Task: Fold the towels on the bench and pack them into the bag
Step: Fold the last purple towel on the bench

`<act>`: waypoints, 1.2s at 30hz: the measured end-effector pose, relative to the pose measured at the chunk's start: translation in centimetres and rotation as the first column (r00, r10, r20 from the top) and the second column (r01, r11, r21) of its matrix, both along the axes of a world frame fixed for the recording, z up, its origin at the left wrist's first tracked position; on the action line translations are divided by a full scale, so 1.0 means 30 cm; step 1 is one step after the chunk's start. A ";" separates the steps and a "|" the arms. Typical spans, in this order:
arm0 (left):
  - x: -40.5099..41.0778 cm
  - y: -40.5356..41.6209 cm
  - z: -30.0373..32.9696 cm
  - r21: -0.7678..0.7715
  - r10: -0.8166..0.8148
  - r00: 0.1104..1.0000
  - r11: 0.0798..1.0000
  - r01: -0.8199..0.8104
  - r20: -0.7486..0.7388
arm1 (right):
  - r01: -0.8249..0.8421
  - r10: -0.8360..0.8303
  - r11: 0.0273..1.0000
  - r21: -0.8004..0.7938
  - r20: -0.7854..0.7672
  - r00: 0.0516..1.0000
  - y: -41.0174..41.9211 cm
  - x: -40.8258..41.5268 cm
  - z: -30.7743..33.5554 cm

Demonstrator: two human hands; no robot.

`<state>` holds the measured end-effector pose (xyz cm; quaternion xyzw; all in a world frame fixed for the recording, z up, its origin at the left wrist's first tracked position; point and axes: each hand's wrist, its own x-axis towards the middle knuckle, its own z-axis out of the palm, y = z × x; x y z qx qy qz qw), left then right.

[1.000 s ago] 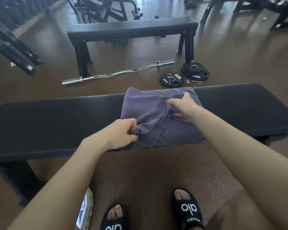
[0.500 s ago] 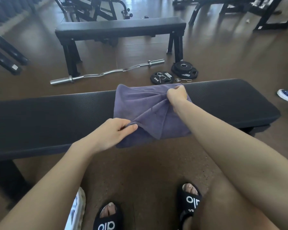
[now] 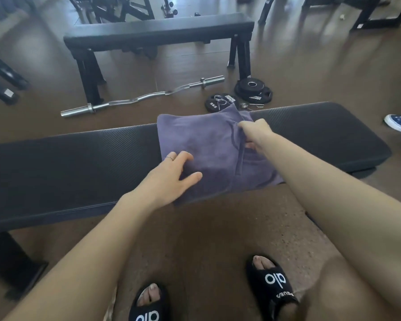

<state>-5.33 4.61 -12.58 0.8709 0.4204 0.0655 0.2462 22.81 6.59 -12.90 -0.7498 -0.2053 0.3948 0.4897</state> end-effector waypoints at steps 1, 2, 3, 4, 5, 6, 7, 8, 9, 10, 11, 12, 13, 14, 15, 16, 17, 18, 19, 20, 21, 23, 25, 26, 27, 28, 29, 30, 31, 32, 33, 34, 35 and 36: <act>-0.006 0.009 -0.009 -0.019 0.037 0.999 0.999 -0.037 -0.018 | -0.032 0.032 0.999 0.006 -0.028 0.999 -0.027 -0.017 0.011; -0.010 0.016 -0.017 -0.041 0.066 0.997 0.997 -0.067 -0.037 | -0.070 0.070 0.998 0.005 -0.056 0.996 -0.055 -0.033 0.019; -0.013 0.020 -0.022 -0.058 0.087 0.994 0.994 -0.091 -0.059 | -0.110 0.109 0.994 -0.009 -0.084 0.991 -0.084 -0.044 0.031; -0.012 0.021 -0.024 -0.068 0.101 0.991 0.992 -0.107 -0.087 | -0.150 0.148 0.989 -0.011 -0.115 0.982 -0.104 -0.047 0.034; -0.008 0.017 -0.025 -0.069 0.108 0.987 0.991 -0.116 -0.120 | -0.196 0.192 0.981 -0.014 -0.146 0.971 -0.131 -0.054 0.047; -0.003 0.010 -0.025 -0.064 0.107 0.983 0.991 -0.118 -0.146 | -0.235 0.229 0.972 -0.014 -0.176 0.957 -0.150 -0.057 0.052; 0.002 0.004 -0.025 -0.060 0.105 0.981 0.991 -0.116 -0.161 | -0.266 0.257 0.964 -0.028 -0.183 0.949 -0.166 -0.063 0.055; 0.007 -0.003 -0.023 -0.060 0.104 0.981 0.992 -0.115 -0.165 | -0.292 0.281 0.955 -0.045 -0.168 0.945 -0.178 -0.071 0.055; 0.009 -0.008 -0.020 -0.062 0.105 0.981 0.991 -0.117 -0.162 | -0.300 0.290 0.951 -0.071 -0.130 0.948 -0.189 -0.080 0.058; 0.010 -0.010 -0.018 -0.061 0.111 0.982 0.991 -0.122 -0.156 | -0.291 0.284 0.953 -0.087 -0.085 0.955 -0.194 -0.088 0.064; 0.008 -0.009 -0.013 -0.055 0.121 0.981 0.990 -0.131 -0.151 | -0.269 0.265 0.959 -0.088 -0.050 0.963 -0.198 -0.092 0.073; 0.005 -0.006 -0.007 -0.042 0.135 0.980 0.989 -0.143 -0.148 | -0.241 0.239 0.968 -0.068 -0.039 0.970 -0.202 -0.089 0.082; 0.000 -0.002 0.000 -0.030 0.150 0.978 0.987 -0.156 -0.148 | -0.222 0.220 0.974 -0.044 -0.044 0.975 -0.208 -0.080 0.093; -0.004 0.001 0.004 -0.026 0.163 0.975 0.985 -0.168 -0.148 | -0.215 0.213 0.977 -0.019 -0.067 0.975 -0.219 -0.069 0.104; -0.008 0.002 0.005 -0.033 0.173 0.974 0.983 -0.180 -0.149 | -0.221 0.219 0.975 -0.009 -0.083 0.972 -0.232 -0.059 0.112; -0.013 0.003 0.003 -0.045 0.181 0.972 0.981 -0.189 -0.151 | -0.234 0.232 0.972 -0.008 -0.097 0.968 -0.248 -0.051 0.116; -0.017 0.002 0.000 -0.057 0.185 0.971 0.979 -0.195 -0.155 | -0.243 0.240 0.970 -0.008 -0.115 0.964 -0.264 -0.049 0.117; -0.019 0.001 -0.002 -0.063 0.188 0.969 0.978 -0.201 -0.161 | -0.243 0.240 0.970 -0.008 -0.135 0.961 -0.278 -0.051 0.109; -0.023 0.001 -0.005 -0.066 0.191 0.967 0.977 -0.205 -0.169 | -0.240 0.236 0.971 -0.004 -0.154 0.959 -0.289 -0.055 0.098; -0.026 0.002 -0.006 -0.068 0.193 0.965 0.976 -0.207 -0.177 | -0.238 0.234 0.971 -0.003 -0.165 0.958 -0.299 -0.064 0.088; -0.027 0.004 -0.004 -0.070 0.197 0.963 0.975 -0.213 -0.184 | -0.240 0.236 0.971 -0.004 -0.168 0.957 -0.304 -0.073 0.078; -0.030 0.013 -0.006 -0.099 0.221 0.962 0.966 -0.239 -0.159 | -0.230 0.227 0.973 0.001 -0.156 0.961 -0.308 -0.087 0.067; -0.029 0.021 -0.012 -0.137 0.270 0.961 0.951 -0.276 -0.066 | -0.205 0.205 0.979 0.014 -0.149 0.967 -0.308 -0.090 0.066; -0.028 0.024 -0.017 -0.144 0.293 0.956 0.945 -0.293 -0.019 | -0.192 0.193 0.981 0.021 -0.145 0.970 -0.307 -0.089 0.065; -0.026 0.027 -0.022 -0.153 0.315 0.949 0.939 -0.309 0.017 | -0.178 0.180 0.984 0.026 -0.139 0.974 -0.308 -0.090 0.068; -0.023 0.028 -0.024 -0.168 0.336 0.941 0.931 -0.325 0.043 | -0.161 0.164 0.986 0.034 -0.139 0.977 -0.309 -0.089 0.069; -0.021 0.029 -0.024 -0.186 0.358 0.931 0.921 -0.341 0.065 | -0.147 0.152 0.988 0.046 -0.147 0.977 -0.310 -0.086 0.069; -0.020 0.031 -0.020 -0.208 0.384 0.919 0.909 -0.361 0.084 | -0.138 0.145 0.989 0.057 -0.161 0.976 -0.313 -0.085 0.072; -0.020 0.033 -0.017 -0.234 0.416 0.903 0.893 -0.384 0.106 | -0.130 0.139 0.989 0.065 -0.176 0.974 -0.319 -0.082 0.077; -0.024 0.038 -0.014 -0.262 0.453 0.883 0.873 -0.411 0.125 | -0.122 0.133 0.990 0.070 -0.195 0.972 -0.322 -0.076 0.079; -0.029 0.043 -0.012 -0.288 0.489 0.860 0.853 -0.436 0.144 | -0.117 0.129 0.991 0.070 -0.219 0.967 -0.326 -0.064 0.079; -0.038 0.049 -0.014 -0.312 0.521 0.839 0.832 -0.458 0.159 | -0.117 0.129 0.991 0.062 -0.238 0.963 -0.331 -0.050 0.078; -0.046 0.055 -0.015 -0.330 0.545 0.821 0.816 -0.474 0.171 | -0.125 0.133 0.991 0.048 -0.238 0.962 -0.340 -0.035 0.082; -0.053 0.059 -0.014 -0.341 0.562 0.808 0.805 -0.485 0.179 | -0.139 0.141 0.990 0.024 -0.207 0.968 -0.351 -0.018 0.085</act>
